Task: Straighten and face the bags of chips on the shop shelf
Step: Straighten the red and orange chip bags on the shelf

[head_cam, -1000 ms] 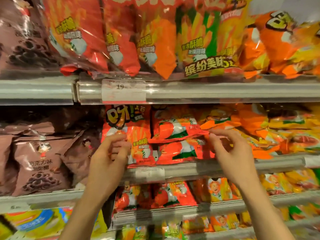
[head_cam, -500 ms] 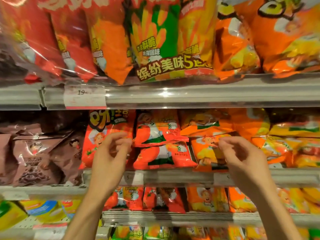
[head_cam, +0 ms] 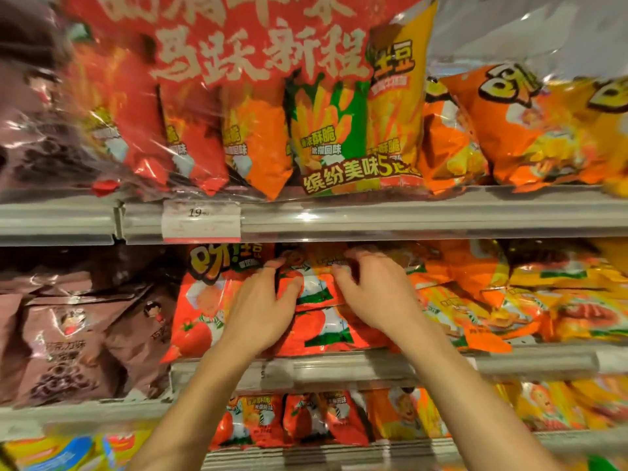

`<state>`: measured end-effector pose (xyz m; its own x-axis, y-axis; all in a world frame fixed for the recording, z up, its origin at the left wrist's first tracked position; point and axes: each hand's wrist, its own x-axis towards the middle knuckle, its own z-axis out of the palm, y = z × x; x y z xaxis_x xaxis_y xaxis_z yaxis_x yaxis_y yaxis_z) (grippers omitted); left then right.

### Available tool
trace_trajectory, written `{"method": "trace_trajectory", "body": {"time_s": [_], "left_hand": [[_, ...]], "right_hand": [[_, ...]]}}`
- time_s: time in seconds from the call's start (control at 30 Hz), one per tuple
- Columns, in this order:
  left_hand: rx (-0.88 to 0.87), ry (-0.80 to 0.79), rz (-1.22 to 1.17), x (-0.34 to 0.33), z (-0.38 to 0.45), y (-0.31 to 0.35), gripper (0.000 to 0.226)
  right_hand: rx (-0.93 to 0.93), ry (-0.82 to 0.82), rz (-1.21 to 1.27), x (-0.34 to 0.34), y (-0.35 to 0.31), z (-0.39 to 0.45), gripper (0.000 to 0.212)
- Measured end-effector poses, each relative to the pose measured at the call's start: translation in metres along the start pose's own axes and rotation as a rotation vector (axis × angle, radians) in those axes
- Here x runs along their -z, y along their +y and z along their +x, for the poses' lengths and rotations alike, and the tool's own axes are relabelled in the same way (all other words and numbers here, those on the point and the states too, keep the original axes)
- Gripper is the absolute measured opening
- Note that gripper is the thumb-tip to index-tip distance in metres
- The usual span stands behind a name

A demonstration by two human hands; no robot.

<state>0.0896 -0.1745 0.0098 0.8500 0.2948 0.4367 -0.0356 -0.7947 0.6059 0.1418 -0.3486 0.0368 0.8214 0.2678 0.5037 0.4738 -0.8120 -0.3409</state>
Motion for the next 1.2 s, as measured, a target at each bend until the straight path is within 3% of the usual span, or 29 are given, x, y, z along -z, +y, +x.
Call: {"method": "trace_trajectory", "body": {"time_s": [0.2,0.4,0.53,0.67,0.77,0.9,1.2], "left_hand": [[0.020,0.002,-0.146,0.002,0.005,-0.003,0.038],[0.084,0.003,-0.347,0.007,0.004,-0.001,0.028],[0.198,0.022,-0.565,0.013,0.000,-0.002,0.025],[0.341,-0.058,-0.719,0.017,-0.002,-0.003,0.053],[0.372,-0.132,-0.773,0.018,-0.001,-0.005,0.057],[0.342,-0.151,-0.732,0.013,-0.001,-0.005,0.072],[0.235,-0.175,-0.699,0.010,-0.016,0.009,0.077]], "right_hand": [[-0.169,-0.171,-0.089,-0.004,-0.004,0.002,0.071],[-0.243,-0.189,0.077,-0.001,-0.009,0.006,0.058],[-0.282,-0.158,0.282,0.001,-0.006,0.004,0.064],[-0.254,-0.161,0.355,0.006,-0.006,-0.004,0.076],[-0.248,-0.182,0.443,0.013,-0.001,-0.020,0.079],[-0.241,-0.148,0.561,0.023,0.002,-0.044,0.070],[-0.260,-0.170,0.690,0.026,0.007,-0.068,0.055]]}}
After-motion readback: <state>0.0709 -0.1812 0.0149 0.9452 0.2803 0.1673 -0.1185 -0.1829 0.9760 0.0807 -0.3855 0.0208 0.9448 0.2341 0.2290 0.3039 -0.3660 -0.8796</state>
